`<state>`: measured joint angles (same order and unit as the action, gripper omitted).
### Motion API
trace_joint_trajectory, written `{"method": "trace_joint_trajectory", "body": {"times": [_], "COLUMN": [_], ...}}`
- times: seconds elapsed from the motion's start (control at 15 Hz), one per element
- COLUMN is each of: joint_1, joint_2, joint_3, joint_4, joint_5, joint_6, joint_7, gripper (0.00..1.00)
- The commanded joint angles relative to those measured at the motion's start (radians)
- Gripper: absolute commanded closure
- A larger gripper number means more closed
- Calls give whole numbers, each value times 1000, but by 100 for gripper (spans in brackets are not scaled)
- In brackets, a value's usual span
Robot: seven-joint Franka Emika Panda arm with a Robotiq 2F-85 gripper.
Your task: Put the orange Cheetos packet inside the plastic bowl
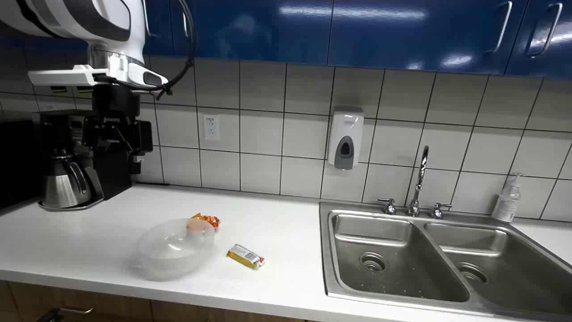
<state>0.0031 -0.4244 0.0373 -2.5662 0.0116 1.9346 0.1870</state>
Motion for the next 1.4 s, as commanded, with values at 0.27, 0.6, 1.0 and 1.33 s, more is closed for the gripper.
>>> {"method": "trace_joint_trajectory", "body": {"times": [0.27, 0.6, 1.0, 1.33], "joint_1": [-5, -23, -33, -19], "joint_2": [11, 134, 350, 507], "joint_3": [2, -25, -49, -52], "joint_4": [-4, 21, 75, 129], "joint_5": [-4, -29, -48, -58], "joint_6": [17, 146, 351, 524], "joint_7": [-10, -43, -18, 52], "gripper": [0, 0, 0, 0]}}
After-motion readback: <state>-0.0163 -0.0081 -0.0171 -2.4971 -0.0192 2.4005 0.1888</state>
